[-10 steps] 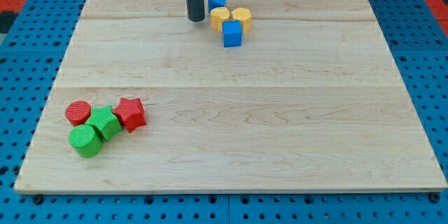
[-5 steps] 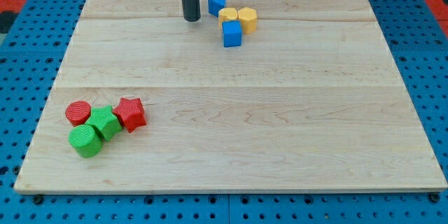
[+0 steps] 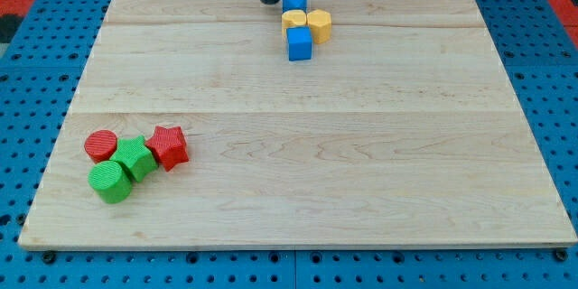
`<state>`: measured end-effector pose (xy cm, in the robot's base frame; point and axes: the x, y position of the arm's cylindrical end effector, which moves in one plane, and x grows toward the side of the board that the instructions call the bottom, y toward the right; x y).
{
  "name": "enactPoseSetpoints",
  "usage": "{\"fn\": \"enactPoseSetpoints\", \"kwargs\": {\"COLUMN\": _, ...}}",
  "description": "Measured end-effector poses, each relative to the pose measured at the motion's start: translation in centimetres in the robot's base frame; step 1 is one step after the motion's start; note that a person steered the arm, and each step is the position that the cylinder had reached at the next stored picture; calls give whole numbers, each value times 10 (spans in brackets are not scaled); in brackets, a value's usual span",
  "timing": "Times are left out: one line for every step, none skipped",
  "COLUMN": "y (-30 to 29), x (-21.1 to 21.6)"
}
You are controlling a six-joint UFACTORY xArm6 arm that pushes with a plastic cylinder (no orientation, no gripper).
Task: Push the blue triangle above the yellow heart
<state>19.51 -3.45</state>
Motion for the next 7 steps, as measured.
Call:
{"fn": "enactPoseSetpoints", "kwargs": {"y": 47, "x": -1}}
{"fn": "enactPoseSetpoints", "kwargs": {"y": 110, "x": -1}}
{"fn": "enactPoseSetpoints", "kwargs": {"y": 115, "x": -1}}
{"fn": "enactPoseSetpoints", "kwargs": {"y": 116, "x": -1}}
{"fn": "enactPoseSetpoints", "kwargs": {"y": 75, "x": 8}}
{"fn": "enactPoseSetpoints", "kwargs": {"y": 68, "x": 11}}
{"fn": "enactPoseSetpoints", "kwargs": {"y": 68, "x": 12}}
